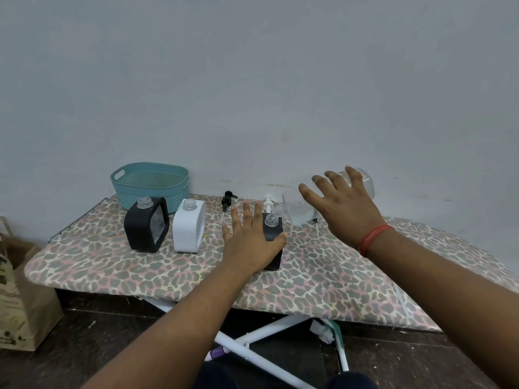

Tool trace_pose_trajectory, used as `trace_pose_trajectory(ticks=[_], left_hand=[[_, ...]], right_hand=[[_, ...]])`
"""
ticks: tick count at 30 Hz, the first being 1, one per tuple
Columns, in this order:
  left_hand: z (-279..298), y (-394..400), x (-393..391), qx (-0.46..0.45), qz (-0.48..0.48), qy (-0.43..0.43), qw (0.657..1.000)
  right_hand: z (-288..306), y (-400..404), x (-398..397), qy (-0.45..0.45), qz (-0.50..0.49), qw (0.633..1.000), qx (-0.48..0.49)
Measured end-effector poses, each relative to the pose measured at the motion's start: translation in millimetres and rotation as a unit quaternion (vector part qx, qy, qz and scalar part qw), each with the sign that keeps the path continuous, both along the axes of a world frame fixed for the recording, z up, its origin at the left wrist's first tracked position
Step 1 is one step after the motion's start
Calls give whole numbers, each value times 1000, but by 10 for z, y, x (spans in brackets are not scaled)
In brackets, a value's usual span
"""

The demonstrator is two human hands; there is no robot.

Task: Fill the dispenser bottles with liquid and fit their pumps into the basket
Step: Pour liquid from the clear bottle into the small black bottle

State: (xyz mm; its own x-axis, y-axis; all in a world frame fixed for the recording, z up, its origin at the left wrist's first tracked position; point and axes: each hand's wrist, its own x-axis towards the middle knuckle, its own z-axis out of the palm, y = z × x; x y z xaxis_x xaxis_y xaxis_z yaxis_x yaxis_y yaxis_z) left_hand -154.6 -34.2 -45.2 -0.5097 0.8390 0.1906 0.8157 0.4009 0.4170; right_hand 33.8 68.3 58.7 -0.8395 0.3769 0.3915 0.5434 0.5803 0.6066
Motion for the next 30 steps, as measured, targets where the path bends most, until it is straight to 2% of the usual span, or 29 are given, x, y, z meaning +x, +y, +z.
trace_pose_trajectory(ticks=[6,11,20,26,30], left_hand=[[2,-4,4,0,-1,-1,1000],[22,-18,5,-8,-3,0,1000],[91,-35,10,-21,-7,-3,1000],[136,-50,65,16,-15,10,1000],[291,-67,196,105,-47,49,992]], right_hand=[[-69,22,10,24,-1,1000,-14],[-249,-12,24,70,-35,994,-76],[-559,-64,33,174,-41,968,-175],[-718,-119,49,250,-34,934,-253],[-803,-135,82,353,-13,881,-315]])
